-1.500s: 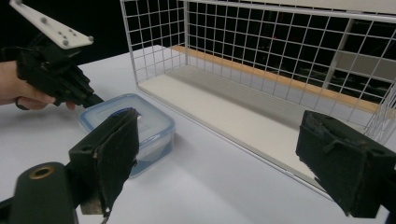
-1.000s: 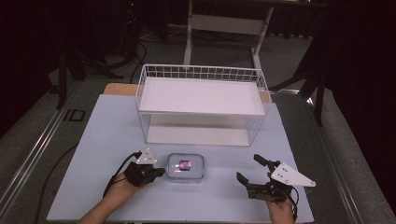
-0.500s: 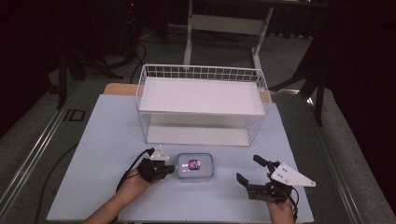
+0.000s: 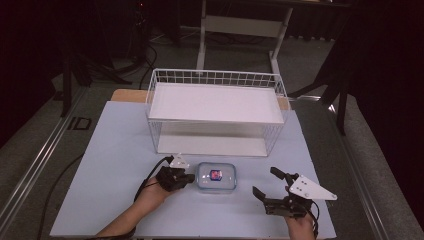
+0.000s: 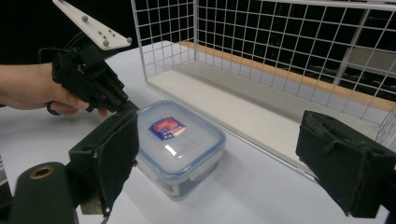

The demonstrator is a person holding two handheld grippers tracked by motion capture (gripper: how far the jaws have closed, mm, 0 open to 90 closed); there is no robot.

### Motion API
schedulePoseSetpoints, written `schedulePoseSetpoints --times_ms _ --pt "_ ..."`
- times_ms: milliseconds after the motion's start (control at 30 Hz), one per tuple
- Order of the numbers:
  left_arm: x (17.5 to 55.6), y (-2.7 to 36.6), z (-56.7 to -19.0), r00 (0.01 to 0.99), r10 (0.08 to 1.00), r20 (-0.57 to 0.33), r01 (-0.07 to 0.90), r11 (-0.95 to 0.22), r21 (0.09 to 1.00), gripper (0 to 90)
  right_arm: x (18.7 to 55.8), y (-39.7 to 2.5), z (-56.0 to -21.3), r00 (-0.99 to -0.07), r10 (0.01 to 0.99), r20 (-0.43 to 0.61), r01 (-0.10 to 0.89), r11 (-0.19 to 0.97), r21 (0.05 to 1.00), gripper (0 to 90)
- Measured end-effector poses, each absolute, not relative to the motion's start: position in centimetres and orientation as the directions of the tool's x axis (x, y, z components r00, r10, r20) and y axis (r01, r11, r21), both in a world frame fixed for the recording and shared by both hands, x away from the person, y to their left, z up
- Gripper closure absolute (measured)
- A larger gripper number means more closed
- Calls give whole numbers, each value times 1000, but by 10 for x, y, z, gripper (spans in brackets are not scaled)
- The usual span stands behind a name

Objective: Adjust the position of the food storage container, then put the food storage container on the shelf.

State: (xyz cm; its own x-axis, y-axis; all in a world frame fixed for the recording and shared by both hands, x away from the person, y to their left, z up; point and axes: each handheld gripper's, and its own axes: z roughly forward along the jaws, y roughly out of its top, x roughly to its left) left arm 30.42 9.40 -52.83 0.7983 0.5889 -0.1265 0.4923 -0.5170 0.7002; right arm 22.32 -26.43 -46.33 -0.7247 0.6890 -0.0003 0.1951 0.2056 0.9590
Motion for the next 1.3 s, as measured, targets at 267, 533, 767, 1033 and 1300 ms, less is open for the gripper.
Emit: schedulePoseSetpoints --times_ms 267,533,767,1033,1300 --pt "304 93 -527 805 579 -132 488 -518 703 900 223 -265 -465 -726 687 -1 198 211 957 132" --pt "288 117 -508 807 562 -182 484 -452 749 835 223 -260 -464 -733 680 16 210 204 956 133" --pt "271 129 -489 804 560 -201 459 -368 809 443 218 -253 -456 -745 667 -23 176 230 957 149" --pt "268 122 -483 811 543 -218 460 -362 811 17 217 -246 -448 -748 661 -53 145 242 959 154" --pt "273 116 -471 797 565 -216 448 -311 838 17 232 -238 -451 -768 641 21 266 289 920 189"
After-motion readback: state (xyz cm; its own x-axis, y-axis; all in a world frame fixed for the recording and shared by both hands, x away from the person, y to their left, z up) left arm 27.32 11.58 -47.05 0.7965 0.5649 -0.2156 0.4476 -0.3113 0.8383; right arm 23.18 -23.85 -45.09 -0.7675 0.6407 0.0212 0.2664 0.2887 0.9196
